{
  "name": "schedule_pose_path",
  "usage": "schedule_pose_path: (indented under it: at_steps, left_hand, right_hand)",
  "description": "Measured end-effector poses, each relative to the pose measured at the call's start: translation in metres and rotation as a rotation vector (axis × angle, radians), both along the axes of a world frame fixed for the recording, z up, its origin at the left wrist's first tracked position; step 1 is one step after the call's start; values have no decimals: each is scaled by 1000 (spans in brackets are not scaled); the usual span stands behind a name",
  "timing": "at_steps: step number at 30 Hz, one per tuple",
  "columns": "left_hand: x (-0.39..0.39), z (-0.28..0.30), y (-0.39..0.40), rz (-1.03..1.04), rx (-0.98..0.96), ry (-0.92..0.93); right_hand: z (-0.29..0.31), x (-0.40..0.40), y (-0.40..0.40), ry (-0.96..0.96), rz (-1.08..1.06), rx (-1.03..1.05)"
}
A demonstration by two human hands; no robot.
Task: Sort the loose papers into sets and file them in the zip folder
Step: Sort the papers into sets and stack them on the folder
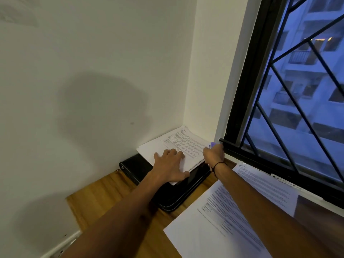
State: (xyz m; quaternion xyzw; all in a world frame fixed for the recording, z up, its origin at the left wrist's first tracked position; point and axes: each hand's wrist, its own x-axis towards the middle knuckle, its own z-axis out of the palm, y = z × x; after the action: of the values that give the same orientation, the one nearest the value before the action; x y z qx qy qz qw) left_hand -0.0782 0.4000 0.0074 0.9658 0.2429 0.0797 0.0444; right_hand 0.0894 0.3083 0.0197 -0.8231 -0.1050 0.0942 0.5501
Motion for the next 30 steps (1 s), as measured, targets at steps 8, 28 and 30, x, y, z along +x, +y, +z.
schedule_pose_path:
  at_steps: [8,28,30]
  left_hand:
    - [-3,-7,-6,-3,-24,-137]
    - [-22,3,-71,-154,-150,-369]
    - [-17,-2,-89,-222,-214,-393]
  right_hand:
    - [19,-16,27,-419,392,-341]
    - [15,5,-99,-505,272,-473]
    - [8,13,-136,-462,297,-471]
